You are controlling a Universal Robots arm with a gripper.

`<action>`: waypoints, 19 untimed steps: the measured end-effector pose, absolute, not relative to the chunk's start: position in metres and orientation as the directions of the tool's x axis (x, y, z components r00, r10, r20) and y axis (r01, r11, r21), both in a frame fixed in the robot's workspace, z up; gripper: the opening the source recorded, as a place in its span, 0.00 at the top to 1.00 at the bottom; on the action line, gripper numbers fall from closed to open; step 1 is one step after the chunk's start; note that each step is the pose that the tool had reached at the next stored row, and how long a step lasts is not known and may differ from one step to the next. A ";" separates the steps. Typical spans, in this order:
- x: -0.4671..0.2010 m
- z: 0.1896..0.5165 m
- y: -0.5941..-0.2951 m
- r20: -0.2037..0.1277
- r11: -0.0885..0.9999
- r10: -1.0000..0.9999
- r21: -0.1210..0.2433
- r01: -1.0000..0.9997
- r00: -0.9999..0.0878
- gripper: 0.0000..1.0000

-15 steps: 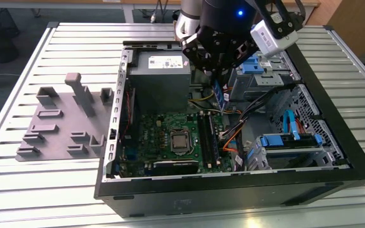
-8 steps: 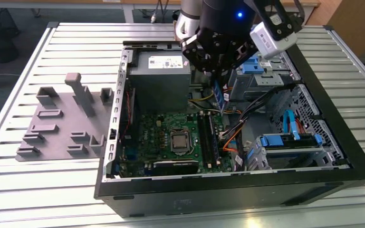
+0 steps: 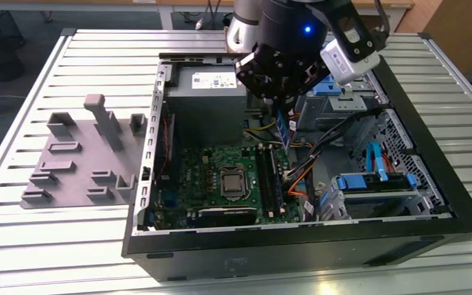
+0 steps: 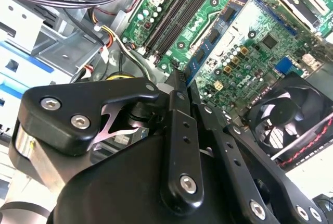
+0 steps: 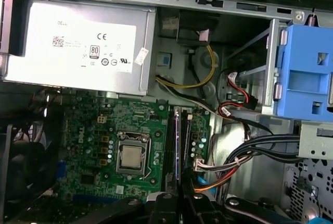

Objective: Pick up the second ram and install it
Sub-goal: 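Insert the second ram into the second slot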

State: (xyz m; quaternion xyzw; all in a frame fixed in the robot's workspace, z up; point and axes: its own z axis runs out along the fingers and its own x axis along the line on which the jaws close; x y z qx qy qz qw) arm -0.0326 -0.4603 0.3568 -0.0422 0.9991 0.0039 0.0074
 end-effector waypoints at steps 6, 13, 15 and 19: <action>-0.033 0.349 -0.461 -0.015 0.998 -0.070 0.007 -0.070 -0.997 0.86; -0.033 0.337 -0.461 -0.015 0.999 -0.051 0.007 -0.051 -0.999 0.86; -0.033 0.333 -0.461 -0.015 0.999 -0.044 0.007 -0.044 -0.999 0.86; -0.033 0.326 -0.461 -0.015 1.000 -0.016 0.007 -0.016 -1.000 0.86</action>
